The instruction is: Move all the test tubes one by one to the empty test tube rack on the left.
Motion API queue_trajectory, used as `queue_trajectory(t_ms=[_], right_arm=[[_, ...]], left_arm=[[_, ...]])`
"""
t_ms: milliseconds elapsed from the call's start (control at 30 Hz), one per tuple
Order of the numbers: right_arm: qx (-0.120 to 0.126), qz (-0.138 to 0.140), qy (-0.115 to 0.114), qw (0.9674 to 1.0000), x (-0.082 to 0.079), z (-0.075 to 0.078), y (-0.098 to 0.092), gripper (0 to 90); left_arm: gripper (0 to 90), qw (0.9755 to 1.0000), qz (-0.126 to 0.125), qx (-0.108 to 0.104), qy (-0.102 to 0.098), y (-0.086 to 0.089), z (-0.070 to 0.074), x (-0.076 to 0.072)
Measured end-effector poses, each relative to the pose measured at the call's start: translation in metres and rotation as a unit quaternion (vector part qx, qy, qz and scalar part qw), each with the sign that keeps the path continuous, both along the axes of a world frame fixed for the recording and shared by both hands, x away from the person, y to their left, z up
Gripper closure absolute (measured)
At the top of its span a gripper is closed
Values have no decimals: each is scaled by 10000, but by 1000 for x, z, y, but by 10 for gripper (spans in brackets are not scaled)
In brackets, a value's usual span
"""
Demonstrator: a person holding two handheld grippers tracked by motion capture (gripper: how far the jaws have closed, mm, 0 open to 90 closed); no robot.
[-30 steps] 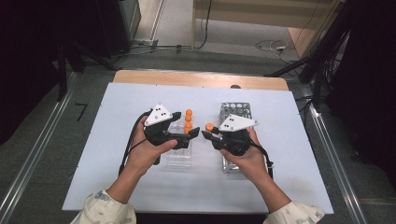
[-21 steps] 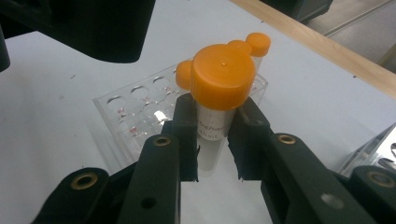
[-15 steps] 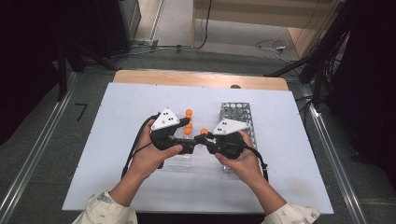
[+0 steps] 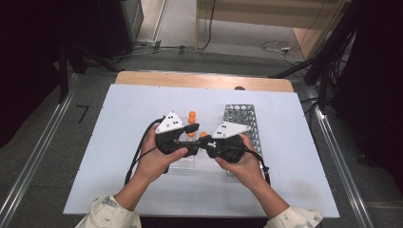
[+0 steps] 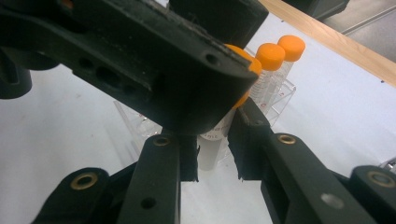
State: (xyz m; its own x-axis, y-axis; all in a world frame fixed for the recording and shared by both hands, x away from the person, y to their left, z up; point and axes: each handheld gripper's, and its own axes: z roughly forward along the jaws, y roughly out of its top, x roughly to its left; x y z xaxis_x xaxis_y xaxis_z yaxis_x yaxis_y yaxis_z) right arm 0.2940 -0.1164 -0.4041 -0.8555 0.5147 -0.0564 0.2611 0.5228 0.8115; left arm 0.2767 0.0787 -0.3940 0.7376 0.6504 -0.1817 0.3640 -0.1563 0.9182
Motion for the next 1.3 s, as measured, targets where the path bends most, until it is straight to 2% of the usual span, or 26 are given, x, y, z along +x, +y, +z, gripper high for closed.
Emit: queue_trajectory(t_ms=[133, 200, 400, 833, 867, 967, 1133, 1300], right_arm=[[12, 14, 31, 10000, 1, 0, 0, 714], [14, 12, 38, 10000, 1, 0, 0, 714], [16, -18, 75, 10000, 3, 1, -1, 714], [12, 2, 88, 10000, 3, 1, -1, 705], [21, 10, 96, 10000, 3, 1, 0, 678], [60, 88, 188, 9998, 2, 0, 1, 487], [190, -50, 170, 9997, 2, -2, -1, 267], [349, -280, 172, 9988, 3, -2, -11, 214]], left_arm=[[499, 10000, -25, -39, -43, -1, 0, -1], [558, 10000, -69, -40, -25, 0, -1, 0], [660, 9999, -128, 63, -78, -2, -1, -1], [706, 9997, -129, 117, -153, -2, -2, -1], [708, 9997, -132, 106, -153, -2, -2, -1], [709, 9997, -144, 90, -173, -1, 0, -2], [710, 9997, -110, 58, -209, 2, 5, -4], [710, 9998, -16, 60, -211, 8, 8, -3]])
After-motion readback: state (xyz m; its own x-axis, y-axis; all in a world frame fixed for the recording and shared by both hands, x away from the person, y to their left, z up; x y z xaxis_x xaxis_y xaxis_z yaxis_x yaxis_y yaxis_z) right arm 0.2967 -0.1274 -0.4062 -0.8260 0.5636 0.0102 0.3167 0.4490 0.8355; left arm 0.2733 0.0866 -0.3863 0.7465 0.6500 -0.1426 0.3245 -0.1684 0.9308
